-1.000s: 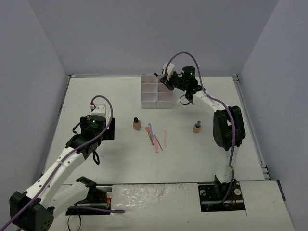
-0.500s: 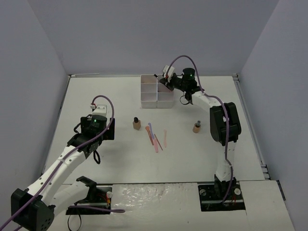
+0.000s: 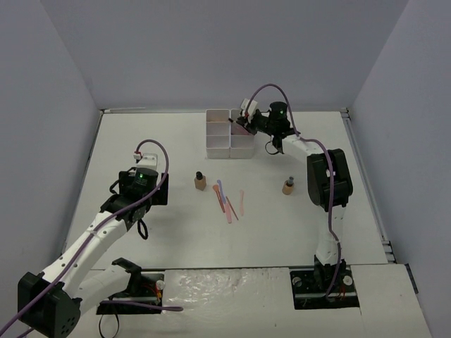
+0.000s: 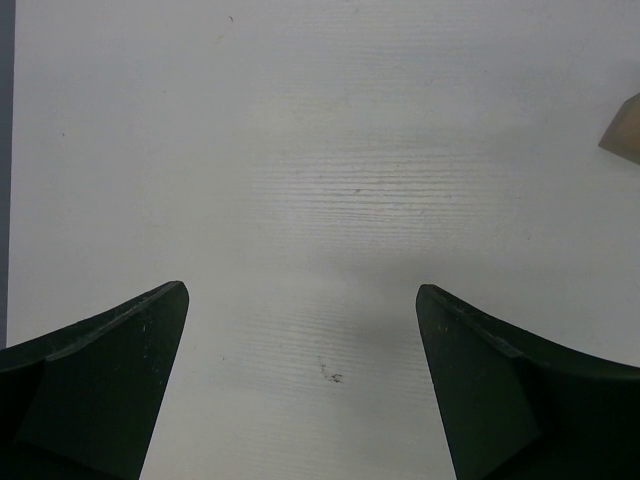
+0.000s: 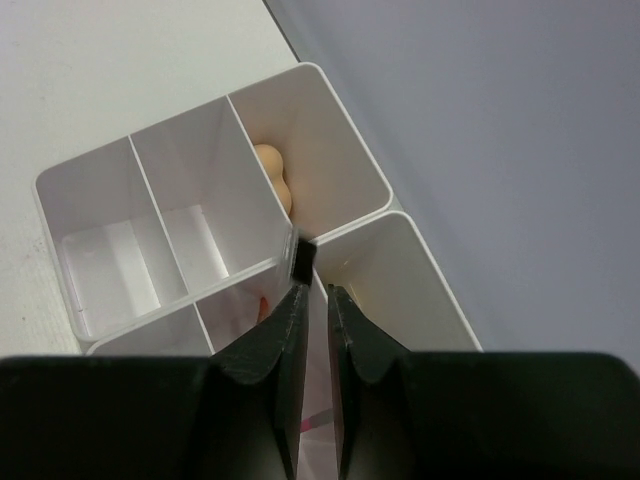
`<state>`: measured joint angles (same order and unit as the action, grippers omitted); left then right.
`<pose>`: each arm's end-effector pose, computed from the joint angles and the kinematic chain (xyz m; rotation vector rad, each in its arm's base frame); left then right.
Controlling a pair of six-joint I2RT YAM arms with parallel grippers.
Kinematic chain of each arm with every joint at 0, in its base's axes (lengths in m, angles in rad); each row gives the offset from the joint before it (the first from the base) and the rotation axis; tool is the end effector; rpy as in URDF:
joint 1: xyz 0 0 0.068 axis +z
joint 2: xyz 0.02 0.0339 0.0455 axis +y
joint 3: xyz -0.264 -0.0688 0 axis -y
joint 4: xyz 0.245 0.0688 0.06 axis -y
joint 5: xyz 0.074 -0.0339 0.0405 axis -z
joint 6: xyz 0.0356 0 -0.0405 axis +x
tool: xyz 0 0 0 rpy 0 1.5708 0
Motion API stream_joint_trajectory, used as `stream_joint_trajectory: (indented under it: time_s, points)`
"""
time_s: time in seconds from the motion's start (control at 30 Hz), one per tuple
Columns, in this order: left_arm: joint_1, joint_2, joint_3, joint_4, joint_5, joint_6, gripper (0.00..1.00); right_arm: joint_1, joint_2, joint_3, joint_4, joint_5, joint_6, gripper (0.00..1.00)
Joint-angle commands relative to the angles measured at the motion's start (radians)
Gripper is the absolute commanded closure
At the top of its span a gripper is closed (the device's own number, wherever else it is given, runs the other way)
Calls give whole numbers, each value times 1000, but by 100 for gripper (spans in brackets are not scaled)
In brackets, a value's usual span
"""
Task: Organize the makeup
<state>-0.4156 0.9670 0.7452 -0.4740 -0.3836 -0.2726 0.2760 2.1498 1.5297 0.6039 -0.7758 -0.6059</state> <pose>0.1924 -0.0704 0.2669 -0.0421 2.2075 0.0550 0.4725 0.1597 0.2393 -1.1687 1.0835 0.3571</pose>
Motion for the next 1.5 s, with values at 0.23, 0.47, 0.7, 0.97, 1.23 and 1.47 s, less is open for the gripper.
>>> stream_joint_trajectory:
  time_s: [0.23,0.47,0.7,0.97,1.23,1.47]
  points:
    - [8,4,29,29,-13,10,3,-3,-88,-50,107,-14,0,87]
    - [8,-5,28,33,1,10,3,9,-246,-86,53,106,174,78]
    - [8,-19,29,38,19,6,3,83,-482,-186,-214,345,407,60]
    - [8,-28,28,49,29,4,3,254,-606,-350,-542,531,668,63]
    - [8,-18,33,47,32,4,3,423,-585,-460,-687,649,814,65]
    - [8,-24,34,40,20,4,3,475,-490,-482,-714,688,902,70]
